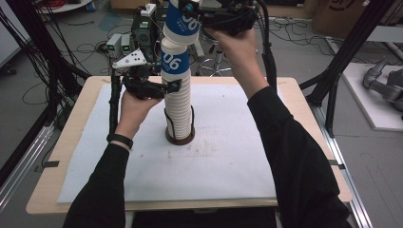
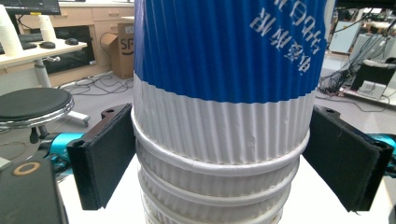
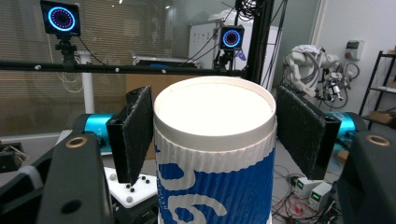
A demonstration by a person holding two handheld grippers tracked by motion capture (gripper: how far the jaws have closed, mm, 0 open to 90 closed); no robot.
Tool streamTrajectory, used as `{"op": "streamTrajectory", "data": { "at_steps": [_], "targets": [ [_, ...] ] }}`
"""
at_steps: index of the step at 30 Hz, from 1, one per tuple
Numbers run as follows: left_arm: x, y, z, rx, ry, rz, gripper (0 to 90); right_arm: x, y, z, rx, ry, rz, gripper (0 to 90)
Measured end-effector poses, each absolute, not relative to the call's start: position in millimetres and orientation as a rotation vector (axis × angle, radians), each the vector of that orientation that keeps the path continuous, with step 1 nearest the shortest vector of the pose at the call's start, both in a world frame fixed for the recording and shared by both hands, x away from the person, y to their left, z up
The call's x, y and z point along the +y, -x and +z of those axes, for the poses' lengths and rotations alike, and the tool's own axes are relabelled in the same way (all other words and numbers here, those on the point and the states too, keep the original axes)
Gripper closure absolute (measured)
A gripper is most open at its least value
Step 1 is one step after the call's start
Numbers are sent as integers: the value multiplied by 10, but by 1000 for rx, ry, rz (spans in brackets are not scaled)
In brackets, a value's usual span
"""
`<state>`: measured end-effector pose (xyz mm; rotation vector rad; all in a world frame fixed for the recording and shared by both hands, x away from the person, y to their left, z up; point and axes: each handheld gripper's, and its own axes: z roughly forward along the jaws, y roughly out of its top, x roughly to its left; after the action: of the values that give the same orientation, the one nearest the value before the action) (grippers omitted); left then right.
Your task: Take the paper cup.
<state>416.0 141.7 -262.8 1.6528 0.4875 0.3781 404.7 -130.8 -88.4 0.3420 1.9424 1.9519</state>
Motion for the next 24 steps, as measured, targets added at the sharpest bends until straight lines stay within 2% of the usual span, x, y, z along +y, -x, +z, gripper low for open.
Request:
{"op": "streamTrajectory", "data": {
  "at_steps": [11, 24],
  "targets": [
    [1388, -4104, -2614, 494, -1668, 442, 107, -1635, -3993, -917, 1921, -375, 1929, 313],
    [1631, -3906, -2681, 506, -1628, 476, 107, -2096, -3952, -1201, 1930, -454, 1891, 312]
  ]
}}
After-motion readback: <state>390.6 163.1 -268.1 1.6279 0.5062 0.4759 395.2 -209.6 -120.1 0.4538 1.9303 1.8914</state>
